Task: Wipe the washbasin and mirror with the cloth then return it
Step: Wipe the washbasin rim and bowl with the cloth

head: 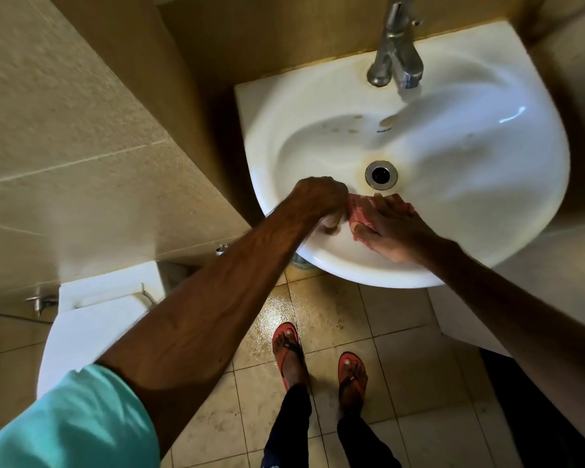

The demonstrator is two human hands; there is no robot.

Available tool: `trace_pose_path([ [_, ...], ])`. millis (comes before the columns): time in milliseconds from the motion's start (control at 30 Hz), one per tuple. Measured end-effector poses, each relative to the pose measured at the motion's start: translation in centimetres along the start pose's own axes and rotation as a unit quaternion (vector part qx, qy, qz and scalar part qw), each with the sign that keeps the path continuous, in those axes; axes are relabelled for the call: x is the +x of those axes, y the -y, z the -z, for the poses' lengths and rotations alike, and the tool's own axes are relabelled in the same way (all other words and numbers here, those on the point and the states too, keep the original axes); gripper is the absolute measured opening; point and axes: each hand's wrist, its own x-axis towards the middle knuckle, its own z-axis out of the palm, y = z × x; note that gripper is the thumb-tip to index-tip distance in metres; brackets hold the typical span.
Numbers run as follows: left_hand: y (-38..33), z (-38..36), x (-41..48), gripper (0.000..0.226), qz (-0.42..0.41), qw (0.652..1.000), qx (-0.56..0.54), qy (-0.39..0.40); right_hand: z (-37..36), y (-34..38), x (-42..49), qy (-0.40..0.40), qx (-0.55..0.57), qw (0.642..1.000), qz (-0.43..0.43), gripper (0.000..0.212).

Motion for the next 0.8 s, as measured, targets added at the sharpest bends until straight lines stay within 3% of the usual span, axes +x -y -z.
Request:
trace_pose_path([
  [133, 0.0, -0.1, -0.3, 0.057, 0.005, 1.000, 0.000, -0.004, 0.4, -0.1, 2.9, -0.062, 0.005, 0.998, -0.020, 0.071],
  [267, -0.1, 0.0, -0.3, 0.062, 0.024, 1.000, 0.017, 0.003, 0.2, -0.6, 4.8, -0.084, 0.000, 0.995, -0.046, 0.091],
  [367, -0.4, 0.1, -0.5, 0.061, 0.033, 0.999, 0.025, 0.006, -0.1, -0.3, 4.8, -0.080, 0.010, 0.995, -0.066, 0.077],
  [533, -1.2, 0.1, -0.6, 0.059, 0.052, 0.997, 0.051, 0.026, 0.7, -0.1, 2.6, -0.051, 0.009, 0.998, -0.031, 0.080],
  [667, -1.5, 0.2, -0.9, 0.059, 0.054, 0.997, 0.055, 0.029, 1.2, -0.3, -1.5, -0.017, 0.039, 0.999, 0.022, 0.050],
  [800, -1.6, 0.0, -1.1, 0.060, 0.052, 0.995, 0.068, 0.045, 2.6, 0.1, -6.9, 0.013, 0.075, 0.995, 0.058, 0.045],
])
